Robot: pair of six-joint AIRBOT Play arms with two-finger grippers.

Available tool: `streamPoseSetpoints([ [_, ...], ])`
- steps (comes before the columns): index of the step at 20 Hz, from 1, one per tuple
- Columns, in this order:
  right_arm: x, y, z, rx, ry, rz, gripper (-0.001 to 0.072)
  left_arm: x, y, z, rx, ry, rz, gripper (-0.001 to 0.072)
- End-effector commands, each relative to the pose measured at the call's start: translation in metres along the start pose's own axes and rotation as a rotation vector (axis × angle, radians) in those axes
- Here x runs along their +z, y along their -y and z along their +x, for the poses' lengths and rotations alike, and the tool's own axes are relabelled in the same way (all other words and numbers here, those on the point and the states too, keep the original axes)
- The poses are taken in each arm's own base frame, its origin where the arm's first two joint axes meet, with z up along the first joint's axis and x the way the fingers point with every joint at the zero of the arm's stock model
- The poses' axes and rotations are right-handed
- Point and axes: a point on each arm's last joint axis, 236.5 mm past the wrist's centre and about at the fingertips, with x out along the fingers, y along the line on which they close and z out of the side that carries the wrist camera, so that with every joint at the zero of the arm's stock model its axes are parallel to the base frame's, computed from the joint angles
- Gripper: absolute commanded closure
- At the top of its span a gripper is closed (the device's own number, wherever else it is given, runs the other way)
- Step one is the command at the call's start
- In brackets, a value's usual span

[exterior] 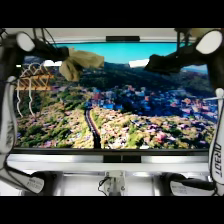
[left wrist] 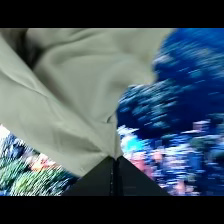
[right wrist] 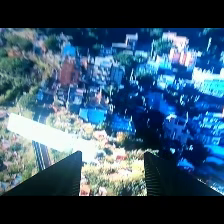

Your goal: Fold the shirts.

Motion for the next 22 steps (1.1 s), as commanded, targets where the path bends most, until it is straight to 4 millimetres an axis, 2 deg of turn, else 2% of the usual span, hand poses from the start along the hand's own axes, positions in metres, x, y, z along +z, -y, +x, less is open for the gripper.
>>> streamPoseSetpoints([
  [1, 0.031, 0.0, -0.065, -0.107, 0.172, -0.058, 0.0212, 0.046, 0.101, -0.157, -0.148, 0.3, 0.183, 0.0658],
  [3, 0.044, 0.003, -0.12, -0.2, 0.311, -0.066, 0.0212, 0.035, 0.159, -0.213, -0.263, 0.379, 0.249, 0.0658],
  [4, 0.046, 0.004, -0.149, -0.245, 0.376, -0.065, 0.0212, 0.022, 0.183, -0.225, -0.316, 0.372, 0.27, 0.0658],
  [6, 0.041, 0.006, -0.201, -0.321, 0.477, -0.057, 0.0212, -0.013, 0.228, -0.222, -0.414, 0.3, 0.298, 0.0658],
  [8, 0.031, 0.004, -0.241, -0.36, 0.546, -0.051, 0.0212, -0.057, 0.268, -0.192, -0.482, 0.199, 0.32, 0.0658],
  [10, 0.016, 0.003, -0.266, -0.389, 0.565, -0.044, 0.0212, -0.108, 0.299, -0.144, -0.516, 0.083, 0.304, 0.0657],
  [12, -0.004, 0.007, -0.269, -0.41, 0.511, -0.021, 0.0212, -0.158, 0.315, -0.093, -0.507, -0.034, 0.289, 0.0656],
  [13, -0.014, 0.011, -0.264, -0.417, 0.462, -0.009, 0.0212, -0.184, 0.317, -0.067, -0.486, -0.106, 0.288, 0.0656],
  [14, -0.024, 0.014, -0.257, -0.421, 0.411, 0.003, 0.0212, -0.204, 0.316, -0.047, -0.463, -0.17, 0.284, 0.062],
  [15, -0.034, 0.017, -0.247, -0.42, 0.35, 0.015, 0.0212, -0.218, 0.311, -0.033, -0.44, -0.221, 0.289, 0.0349],
  [16, -0.043, 0.019, -0.235, -0.415, 0.291, 0.025, 0.0202, -0.221, 0.301, -0.025, -0.415, -0.249, 0.287, 0.0014],
  [17, -0.052, 0.022, -0.218, -0.405, 0.227, 0.033, 0.0202, -0.216, 0.284, -0.022, -0.377, -0.265, 0.288, -0.0013],
  [18, -0.059, 0.023, -0.199, -0.385, 0.166, 0.04, 0.0085, -0.206, 0.254, -0.023, -0.31, -0.289, 0.312, -0.0013],
  [19, -0.067, 0.024, -0.178, -0.359, 0.103, 0.037, 0.0032, -0.195, 0.217, -0.025, -0.225, -0.319, 0.347, -0.0013],
  [21, -0.093, 0.031, -0.129, -0.314, -0.054, 0.047, 0.0031, -0.181, 0.12, -0.04, -0.002, -0.416, 0.409, -0.0013],
  [22, -0.111, 0.035, -0.103, -0.289, -0.145, 0.056, 0.0031, -0.185, 0.071, -0.051, 0.099, -0.502, 0.385, -0.0013],
])
